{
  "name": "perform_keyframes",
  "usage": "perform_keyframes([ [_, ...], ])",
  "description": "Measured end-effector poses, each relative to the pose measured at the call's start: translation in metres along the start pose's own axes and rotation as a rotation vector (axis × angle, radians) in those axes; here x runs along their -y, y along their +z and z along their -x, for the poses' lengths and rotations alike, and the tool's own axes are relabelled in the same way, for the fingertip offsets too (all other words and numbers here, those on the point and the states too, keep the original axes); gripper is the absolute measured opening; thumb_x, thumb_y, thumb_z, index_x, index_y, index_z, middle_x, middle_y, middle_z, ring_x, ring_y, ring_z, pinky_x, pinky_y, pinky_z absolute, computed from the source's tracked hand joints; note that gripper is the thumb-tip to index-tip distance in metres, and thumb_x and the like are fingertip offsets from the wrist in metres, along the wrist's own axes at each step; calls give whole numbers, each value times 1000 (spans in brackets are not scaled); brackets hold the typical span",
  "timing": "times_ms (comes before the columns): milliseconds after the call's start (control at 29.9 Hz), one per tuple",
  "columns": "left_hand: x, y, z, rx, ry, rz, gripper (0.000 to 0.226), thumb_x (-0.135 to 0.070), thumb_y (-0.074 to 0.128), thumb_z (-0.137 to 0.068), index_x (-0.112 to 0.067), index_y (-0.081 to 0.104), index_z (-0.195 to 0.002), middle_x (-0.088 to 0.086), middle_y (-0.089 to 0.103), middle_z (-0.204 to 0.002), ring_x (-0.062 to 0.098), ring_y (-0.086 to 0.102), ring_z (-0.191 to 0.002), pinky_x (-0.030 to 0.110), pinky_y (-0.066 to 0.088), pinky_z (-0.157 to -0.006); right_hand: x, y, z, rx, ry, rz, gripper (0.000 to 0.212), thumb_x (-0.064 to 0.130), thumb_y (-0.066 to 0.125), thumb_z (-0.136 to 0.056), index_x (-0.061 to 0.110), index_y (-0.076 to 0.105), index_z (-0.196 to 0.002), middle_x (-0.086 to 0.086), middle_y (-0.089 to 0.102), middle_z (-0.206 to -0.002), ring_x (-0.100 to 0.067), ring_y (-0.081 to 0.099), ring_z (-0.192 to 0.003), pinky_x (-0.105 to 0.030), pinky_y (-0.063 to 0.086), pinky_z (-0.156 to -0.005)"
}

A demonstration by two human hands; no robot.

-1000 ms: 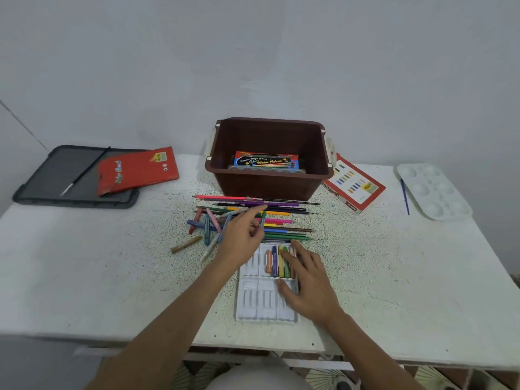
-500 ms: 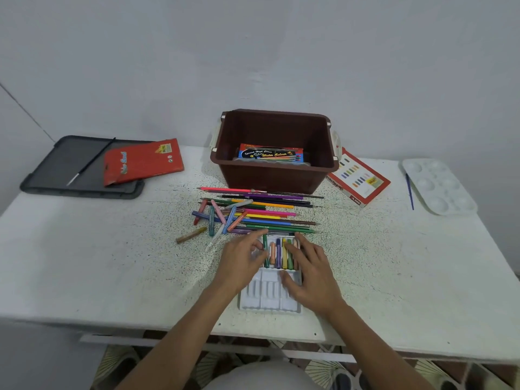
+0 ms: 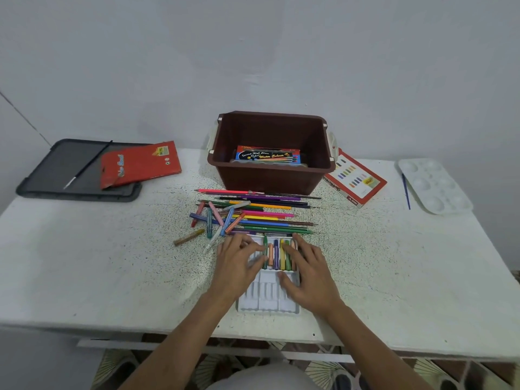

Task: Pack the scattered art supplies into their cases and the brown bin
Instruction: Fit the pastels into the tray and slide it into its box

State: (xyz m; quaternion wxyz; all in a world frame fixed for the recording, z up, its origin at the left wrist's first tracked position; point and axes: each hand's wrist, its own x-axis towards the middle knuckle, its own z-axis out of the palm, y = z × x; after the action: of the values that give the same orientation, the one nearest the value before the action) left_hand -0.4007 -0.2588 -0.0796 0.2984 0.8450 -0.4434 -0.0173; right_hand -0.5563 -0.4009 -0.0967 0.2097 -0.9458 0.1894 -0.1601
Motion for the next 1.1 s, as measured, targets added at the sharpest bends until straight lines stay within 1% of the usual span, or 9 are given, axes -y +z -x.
perform_keyframes([
  [100, 1, 0, -1, -2, 34, -31, 41, -55, 44, -89, -29, 72, -104, -9, 51, -101, 13, 46, -100, 31, 32, -83, 1, -1, 0, -2, -1, 1, 59, 55, 50, -93, 24, 45, -144, 5, 28, -157, -18, 35, -132, -35, 33, -106],
  [334, 0, -3, -5, 7, 141, -166, 37, -47, 41, -92, -27, 71, -99, -7, 53, -94, 17, 49, -93, 32, 34, -80, 0, -1, 0, -8, -3, 3, 59, 55, 50, -93, 24, 47, -142, 4, 30, -156, -18, 35, -132, -33, 33, -106],
  [401, 1, -3, -4, 7, 145, -148, 35, -46, 42, -93, -27, 70, -100, -7, 53, -97, 17, 50, -94, 31, 32, -81, 1, -1, -1, -7, 0, 7, 59, 56, 49, -93, 24, 46, -143, 4, 30, -156, -18, 34, -133, -31, 30, -106],
  [501, 5, -4, -4, 9, 137, -98, 33, -48, 43, -93, -28, 69, -103, -8, 53, -104, 14, 47, -100, 26, 24, -82, 1, -1, -1, 3, 10, -4, 60, 57, 48, -93, 26, 45, -144, 6, 28, -157, -17, 32, -135, -32, 29, -107],
  [601, 10, -11, -10, -41, 53, -93, 31, -42, 46, -95, -24, 69, -107, -5, 55, -108, 14, 48, -105, 32, 32, -91, 0, -1, -1, 13, 12, -10, 61, 57, 47, -93, 27, 42, -145, 7, 27, -157, -16, 31, -135, -32, 29, -107],
  [702, 17, -20, -22, -124, -63, -152, 18, -26, 58, -93, -20, 69, -106, 0, 59, -105, 20, 53, -99, 37, 39, -87, 0, -3, -1, 15, 15, -18, 62, 57, 49, -92, 27, 42, -145, 7, 29, -156, -15, 30, -134, -31, 27, -106],
  [835, 21, -28, -38, -66, -101, -263, 21, -18, 62, -92, -18, 68, -112, 4, 66, -108, 27, 59, -101, 45, 42, -88, 0, -4, -1, 17, 7, -16, 64, 57, 52, -90, 27, 42, -145, 7, 31, -154, -14, 30, -134, -30, 26, -106],
  [969, 14, -33, -50, 26, -97, -365, 28, -16, 58, -94, -18, 64, -121, 5, 67, -118, 27, 60, -110, 44, 44, -92, 1, -5, -2, 8, 0, -14, 64, 58, 53, -90, 25, 44, -144, 6, 34, -153, -15, 32, -133, -30, 27, -106],
  [1103, 12, -34, -56, 12, -95, -379, 27, -10, 60, -92, -15, 65, -118, 8, 70, -111, 29, 65, -101, 43, 50, -83, 3, -5, -2, 1, -3, -7, 63, 58, 51, -90, 24, 46, -143, 4, 36, -152, -15, 33, -131, -30, 28, -105],
])
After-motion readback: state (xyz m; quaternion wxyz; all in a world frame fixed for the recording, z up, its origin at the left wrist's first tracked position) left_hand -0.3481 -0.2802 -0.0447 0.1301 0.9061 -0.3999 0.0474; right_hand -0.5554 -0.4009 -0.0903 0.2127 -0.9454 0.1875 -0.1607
